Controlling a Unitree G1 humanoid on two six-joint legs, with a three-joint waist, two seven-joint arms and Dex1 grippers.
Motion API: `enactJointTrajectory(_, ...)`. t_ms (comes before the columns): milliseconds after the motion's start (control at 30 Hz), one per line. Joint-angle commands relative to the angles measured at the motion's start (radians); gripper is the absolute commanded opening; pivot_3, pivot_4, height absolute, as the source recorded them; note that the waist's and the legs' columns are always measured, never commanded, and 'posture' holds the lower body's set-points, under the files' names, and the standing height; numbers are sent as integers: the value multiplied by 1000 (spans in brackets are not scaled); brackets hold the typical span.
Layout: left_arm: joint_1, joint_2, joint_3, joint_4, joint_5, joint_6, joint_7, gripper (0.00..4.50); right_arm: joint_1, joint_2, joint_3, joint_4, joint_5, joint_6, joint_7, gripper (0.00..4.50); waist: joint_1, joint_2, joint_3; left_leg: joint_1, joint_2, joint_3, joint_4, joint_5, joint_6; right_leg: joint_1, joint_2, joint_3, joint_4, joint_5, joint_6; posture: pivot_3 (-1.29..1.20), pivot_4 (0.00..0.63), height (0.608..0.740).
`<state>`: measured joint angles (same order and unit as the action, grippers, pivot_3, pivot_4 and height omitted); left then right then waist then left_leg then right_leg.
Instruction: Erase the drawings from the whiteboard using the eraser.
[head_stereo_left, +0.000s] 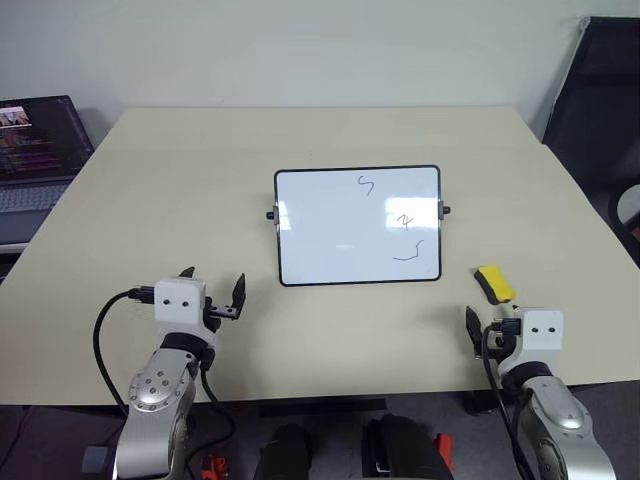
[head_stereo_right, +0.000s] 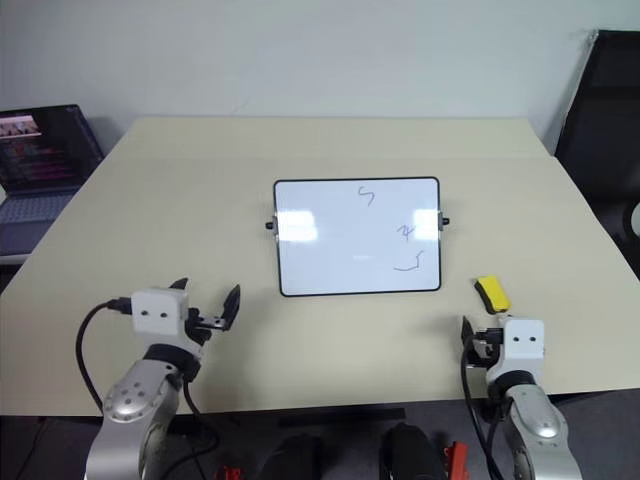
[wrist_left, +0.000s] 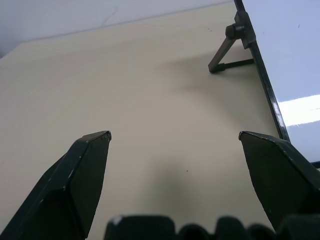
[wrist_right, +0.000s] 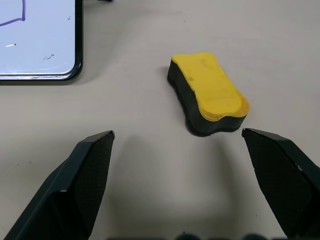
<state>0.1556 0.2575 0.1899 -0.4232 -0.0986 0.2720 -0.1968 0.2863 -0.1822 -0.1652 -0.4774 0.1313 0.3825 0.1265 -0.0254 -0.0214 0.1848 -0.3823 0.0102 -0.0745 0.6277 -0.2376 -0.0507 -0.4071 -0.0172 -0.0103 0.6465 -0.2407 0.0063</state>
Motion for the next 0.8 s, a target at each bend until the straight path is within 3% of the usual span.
enactJointTrajectory(33,3,5,-2,-51,-6,-13,-7,4500,12,-1,-22,-3,-2,-38,-2,4471,0,0,0,0,0,0,0,0,0,0,0,0,0,0,0,0,150,740)
enactJointTrajectory(333,-56,56,-14,-83,-45,24,-72,4500,-60,-49,-53,3,-1,-34,13,4471,0,0,0,0,0,0,2,0,0,0,0,0,0,-3,-5,0,150,740)
enactJointTrajectory(433,-141,89,-39,-89,-165,90,-186,4500,-122,-81,-92,-14,17,13,2,4471,1,0,0,0,-1,0,2,0,0,1,2,0,1,-3,-5,0,150,740)
enactJointTrajectory(667,-331,113,-155,15,-290,152,-377,4500,-212,-123,-107,25,72,149,39,4471,1,0,0,0,-2,0,1,0,0,1,7,1,1,1,1,0,150,740)
enactJointTrajectory(800,-372,140,-256,64,-364,171,-570,4500,-252,-155,-92,82,66,172,70,4471,-3,0,0,0,-2,1,1,0,0,1,8,1,1,1,1,0,150,740)
